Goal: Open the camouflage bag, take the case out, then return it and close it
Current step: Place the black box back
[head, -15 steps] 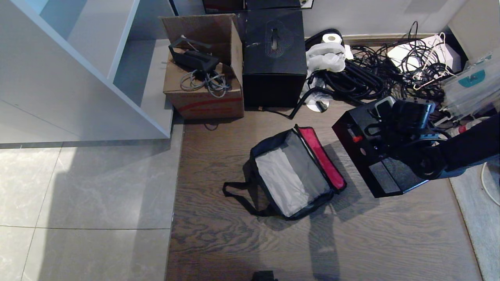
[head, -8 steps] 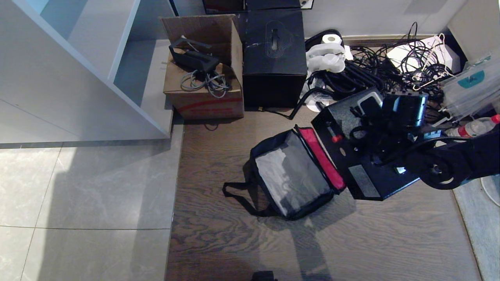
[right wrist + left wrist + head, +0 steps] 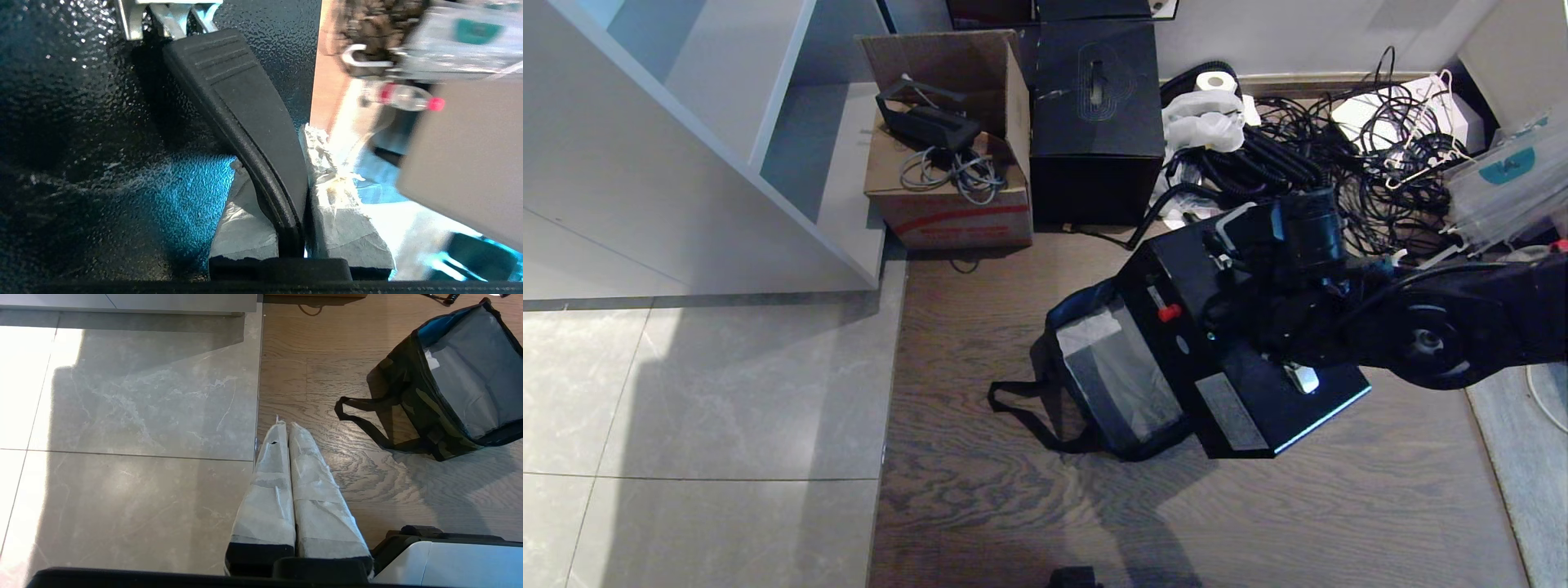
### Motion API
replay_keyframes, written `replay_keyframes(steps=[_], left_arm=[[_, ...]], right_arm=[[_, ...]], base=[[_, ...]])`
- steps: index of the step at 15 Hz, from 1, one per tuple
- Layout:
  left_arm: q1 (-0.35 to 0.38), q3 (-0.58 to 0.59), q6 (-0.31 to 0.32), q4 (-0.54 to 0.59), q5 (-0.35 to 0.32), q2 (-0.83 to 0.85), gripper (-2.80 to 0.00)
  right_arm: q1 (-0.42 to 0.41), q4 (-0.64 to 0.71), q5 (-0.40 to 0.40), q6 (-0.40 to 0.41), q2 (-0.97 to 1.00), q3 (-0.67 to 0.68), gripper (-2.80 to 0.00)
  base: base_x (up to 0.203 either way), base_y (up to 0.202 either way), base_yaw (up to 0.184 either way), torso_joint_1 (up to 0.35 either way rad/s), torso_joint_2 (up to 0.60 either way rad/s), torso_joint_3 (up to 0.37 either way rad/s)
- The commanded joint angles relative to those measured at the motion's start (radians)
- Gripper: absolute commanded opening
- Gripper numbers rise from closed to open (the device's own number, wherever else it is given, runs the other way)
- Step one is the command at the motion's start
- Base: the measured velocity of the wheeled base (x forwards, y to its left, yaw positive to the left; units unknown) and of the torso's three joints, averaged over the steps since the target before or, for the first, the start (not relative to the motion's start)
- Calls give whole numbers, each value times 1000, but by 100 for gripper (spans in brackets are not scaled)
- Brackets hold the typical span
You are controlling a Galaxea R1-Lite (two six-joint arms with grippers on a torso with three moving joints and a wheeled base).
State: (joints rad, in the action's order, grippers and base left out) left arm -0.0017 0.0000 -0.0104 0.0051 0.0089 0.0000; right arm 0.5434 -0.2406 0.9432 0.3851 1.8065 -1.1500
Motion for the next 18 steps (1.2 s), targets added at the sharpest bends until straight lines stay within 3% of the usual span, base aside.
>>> replay_keyframes(steps=[1, 6, 10, 18], left_arm=[[0, 0, 0, -1, 0, 0, -280], [0, 0, 0, -1, 0, 0, -280], [0, 0, 0, -1, 0, 0, -280], [0, 0, 0, -1, 0, 0, -280]], right_arm=[[52, 76, 7, -62, 44, -56, -280], [109, 134, 23, -164, 196, -228, -280], [115, 125, 23, -170, 293, -332, -280], [107, 13, 25, -182, 382, -342, -280]], base=[[0, 0, 0, 0, 0, 0], [0, 0, 0, 0, 0, 0], [0, 0, 0, 0, 0, 0], [0, 0, 0, 0, 0, 0]])
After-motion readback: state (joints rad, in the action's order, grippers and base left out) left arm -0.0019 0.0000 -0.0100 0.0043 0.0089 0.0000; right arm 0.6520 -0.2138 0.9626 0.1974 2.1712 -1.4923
